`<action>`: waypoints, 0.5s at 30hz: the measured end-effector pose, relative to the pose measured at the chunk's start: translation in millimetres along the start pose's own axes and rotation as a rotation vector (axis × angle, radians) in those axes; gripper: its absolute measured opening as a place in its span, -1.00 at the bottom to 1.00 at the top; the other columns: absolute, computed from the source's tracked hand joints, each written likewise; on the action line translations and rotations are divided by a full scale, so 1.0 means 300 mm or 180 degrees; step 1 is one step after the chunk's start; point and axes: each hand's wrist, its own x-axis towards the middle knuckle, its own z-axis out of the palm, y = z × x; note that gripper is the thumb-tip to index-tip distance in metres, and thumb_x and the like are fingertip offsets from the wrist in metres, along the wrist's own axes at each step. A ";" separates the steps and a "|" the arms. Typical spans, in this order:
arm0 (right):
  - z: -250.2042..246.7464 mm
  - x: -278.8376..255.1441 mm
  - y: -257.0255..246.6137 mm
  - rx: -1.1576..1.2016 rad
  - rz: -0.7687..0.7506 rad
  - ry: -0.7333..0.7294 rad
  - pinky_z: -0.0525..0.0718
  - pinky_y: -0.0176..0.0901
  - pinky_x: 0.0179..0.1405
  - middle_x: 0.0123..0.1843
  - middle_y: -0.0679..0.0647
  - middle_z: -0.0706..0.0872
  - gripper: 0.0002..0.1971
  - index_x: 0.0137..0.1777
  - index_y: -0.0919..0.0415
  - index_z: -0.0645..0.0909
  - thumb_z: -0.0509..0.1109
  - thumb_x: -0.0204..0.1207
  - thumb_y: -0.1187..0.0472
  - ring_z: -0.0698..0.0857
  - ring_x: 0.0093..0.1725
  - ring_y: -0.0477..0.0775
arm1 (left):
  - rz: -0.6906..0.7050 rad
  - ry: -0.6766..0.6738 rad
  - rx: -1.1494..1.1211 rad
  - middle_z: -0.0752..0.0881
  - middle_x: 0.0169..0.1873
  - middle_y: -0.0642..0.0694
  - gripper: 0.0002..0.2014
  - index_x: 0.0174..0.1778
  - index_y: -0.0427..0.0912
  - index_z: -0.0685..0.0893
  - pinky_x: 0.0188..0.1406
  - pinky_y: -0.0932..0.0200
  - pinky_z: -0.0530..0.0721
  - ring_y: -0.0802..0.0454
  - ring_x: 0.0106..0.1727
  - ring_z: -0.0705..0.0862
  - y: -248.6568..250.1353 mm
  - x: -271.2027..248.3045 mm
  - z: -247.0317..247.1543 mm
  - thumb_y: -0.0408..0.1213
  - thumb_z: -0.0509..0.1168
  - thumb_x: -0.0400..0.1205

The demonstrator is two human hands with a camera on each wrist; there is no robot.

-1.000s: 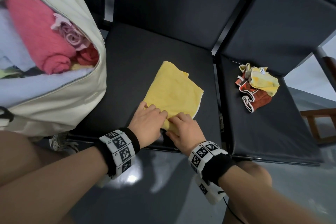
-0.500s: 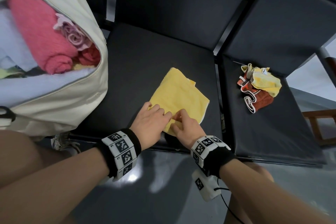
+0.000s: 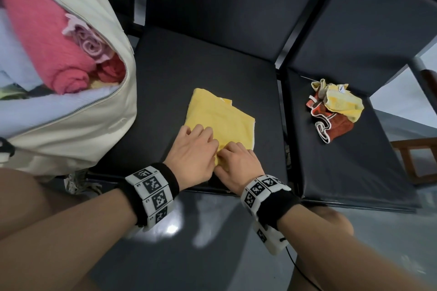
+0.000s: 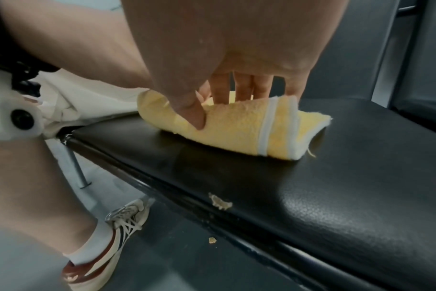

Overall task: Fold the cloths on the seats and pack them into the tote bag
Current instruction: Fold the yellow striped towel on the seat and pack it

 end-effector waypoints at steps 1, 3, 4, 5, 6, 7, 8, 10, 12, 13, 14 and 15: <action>-0.003 0.007 -0.001 -0.0014 0.0051 -0.0101 0.45 0.04 0.21 0.10 0.02 0.54 -0.70 0.15 0.10 0.62 0.20 0.58 -0.02 0.47 0.19 0.09 | 0.0017 -0.0144 0.0040 0.59 -0.07 0.03 -0.82 -0.10 -0.03 0.65 0.09 -0.07 0.46 -0.05 0.04 0.55 0.002 -0.003 -0.009 -0.06 0.25 0.50; -0.016 0.019 -0.006 -0.0016 0.0135 -0.0330 0.43 0.04 0.20 0.07 0.04 0.54 -0.69 0.15 0.11 0.61 0.17 0.61 -0.03 0.48 0.17 0.09 | 0.0025 -0.0479 0.0106 0.56 0.01 0.07 -0.74 0.05 0.00 0.58 0.21 -0.07 0.41 -0.02 0.15 0.51 0.004 -0.003 -0.020 -0.02 0.24 0.49; -0.022 0.024 -0.008 0.0034 0.0171 -0.0415 0.45 0.04 0.19 0.04 0.04 0.53 -0.69 0.13 0.11 0.62 0.16 0.61 -0.03 0.49 0.13 0.11 | 0.0051 -0.0544 0.0128 0.55 0.05 0.09 -0.71 0.11 0.01 0.53 0.26 -0.07 0.38 -0.01 0.18 0.49 0.001 -0.002 -0.022 -0.05 0.26 0.50; -0.030 0.029 -0.012 0.0128 0.0207 -0.0475 0.48 0.03 0.15 -0.01 0.04 0.53 -0.71 0.07 0.13 0.62 0.16 0.62 -0.03 0.52 0.07 0.12 | 0.0077 -0.0558 0.0142 0.55 0.07 0.09 -0.70 0.16 0.02 0.49 0.29 -0.06 0.36 0.00 0.21 0.49 -0.003 0.000 -0.021 -0.09 0.27 0.51; -0.033 0.032 -0.016 0.0273 0.0257 -0.0526 0.53 0.02 0.09 -0.05 0.05 0.54 -0.73 -0.02 0.14 0.60 0.18 0.61 -0.02 0.54 0.00 0.13 | 0.0085 -0.0560 0.0131 0.57 0.07 0.10 -0.70 0.18 0.03 0.48 0.31 -0.05 0.35 0.00 0.22 0.50 -0.005 0.000 -0.019 -0.12 0.27 0.53; -0.037 0.030 -0.021 0.0443 0.0326 -0.0541 0.59 0.00 0.02 -0.09 0.07 0.57 -0.75 -0.12 0.14 0.57 0.22 0.59 -0.02 0.58 -0.05 0.15 | 0.0073 -0.0558 0.0096 0.60 0.07 0.09 -0.71 0.19 0.02 0.47 0.33 -0.04 0.34 0.00 0.22 0.52 -0.007 -0.001 -0.015 -0.15 0.26 0.55; -0.037 0.027 -0.023 0.0626 0.0417 -0.0511 0.63 -0.01 -0.03 -0.12 0.08 0.62 -0.77 -0.15 0.14 0.54 0.27 0.55 -0.03 0.61 -0.08 0.16 | 0.0057 -0.0571 0.0054 0.62 0.06 0.08 -0.72 0.19 0.02 0.47 0.34 -0.03 0.34 0.00 0.21 0.54 -0.007 -0.001 -0.013 -0.18 0.24 0.55; -0.035 0.011 -0.022 0.0949 0.0543 -0.0331 0.69 -0.01 -0.05 -0.08 0.06 0.70 -0.77 -0.01 0.10 0.53 0.36 0.47 -0.03 0.67 -0.07 0.16 | 0.0034 -0.0598 0.0031 0.65 0.04 0.05 -0.71 0.20 0.00 0.46 0.34 -0.03 0.37 -0.02 0.17 0.58 -0.004 -0.001 -0.010 -0.19 0.21 0.56; -0.030 -0.011 -0.016 0.1126 0.0531 -0.0119 0.69 0.00 -0.05 -0.02 0.04 0.71 -0.68 0.10 0.07 0.43 0.40 0.45 -0.01 0.68 -0.06 0.15 | 0.0004 -0.0607 0.0045 0.68 0.02 0.01 -0.72 0.22 -0.03 0.46 0.31 -0.05 0.41 -0.05 0.14 0.62 -0.001 0.001 -0.008 -0.18 0.19 0.59; -0.026 -0.022 -0.011 0.1091 0.0445 -0.0035 0.68 -0.01 -0.04 0.01 0.03 0.70 -0.67 0.12 0.08 0.41 0.41 0.46 0.00 0.67 -0.04 0.14 | -0.0023 -0.0625 0.0041 0.69 0.01 0.00 -0.72 0.23 -0.05 0.45 0.29 -0.06 0.43 -0.07 0.13 0.63 -0.002 0.003 -0.007 -0.16 0.18 0.60; -0.020 -0.033 -0.005 0.0988 0.0313 0.0032 0.65 -0.02 -0.01 0.05 0.02 0.67 -0.65 0.15 0.09 0.43 0.41 0.46 0.00 0.64 0.01 0.11 | -0.0057 -0.0657 0.0024 0.69 0.00 -0.02 -0.72 0.23 -0.06 0.45 0.26 -0.06 0.45 -0.08 0.12 0.63 -0.002 0.005 -0.006 -0.15 0.18 0.61; -0.012 -0.042 0.003 0.0859 0.0163 0.0076 0.63 -0.02 0.04 0.10 0.02 0.64 -0.61 0.20 0.10 0.45 0.42 0.45 0.01 0.61 0.05 0.09 | -0.0092 -0.0687 -0.0001 0.70 -0.01 -0.03 -0.72 0.23 -0.06 0.44 0.24 -0.07 0.47 -0.10 0.11 0.63 -0.002 0.006 -0.006 -0.14 0.17 0.62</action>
